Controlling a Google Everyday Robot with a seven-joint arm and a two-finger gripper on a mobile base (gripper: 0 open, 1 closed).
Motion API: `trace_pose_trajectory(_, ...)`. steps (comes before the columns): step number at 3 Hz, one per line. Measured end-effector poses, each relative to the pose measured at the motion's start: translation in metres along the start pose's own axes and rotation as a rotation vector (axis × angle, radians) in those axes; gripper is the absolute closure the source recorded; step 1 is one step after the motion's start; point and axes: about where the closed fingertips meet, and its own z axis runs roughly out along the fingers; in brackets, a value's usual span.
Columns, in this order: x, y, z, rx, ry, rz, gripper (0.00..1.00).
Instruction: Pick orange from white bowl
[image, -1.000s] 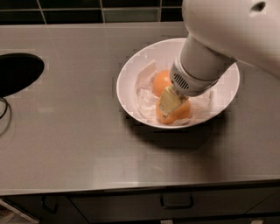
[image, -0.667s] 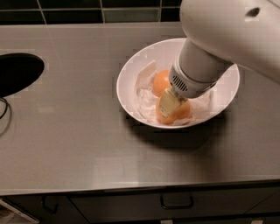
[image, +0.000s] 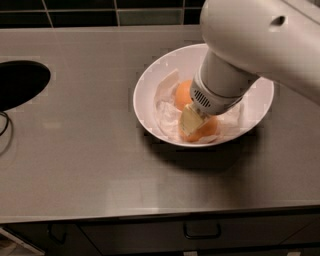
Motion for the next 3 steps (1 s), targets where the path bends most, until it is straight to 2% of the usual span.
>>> trace_pose_trajectory(3,-0.0001,0.0045,0.0162,-0.032,0.028,-0.012,0.43)
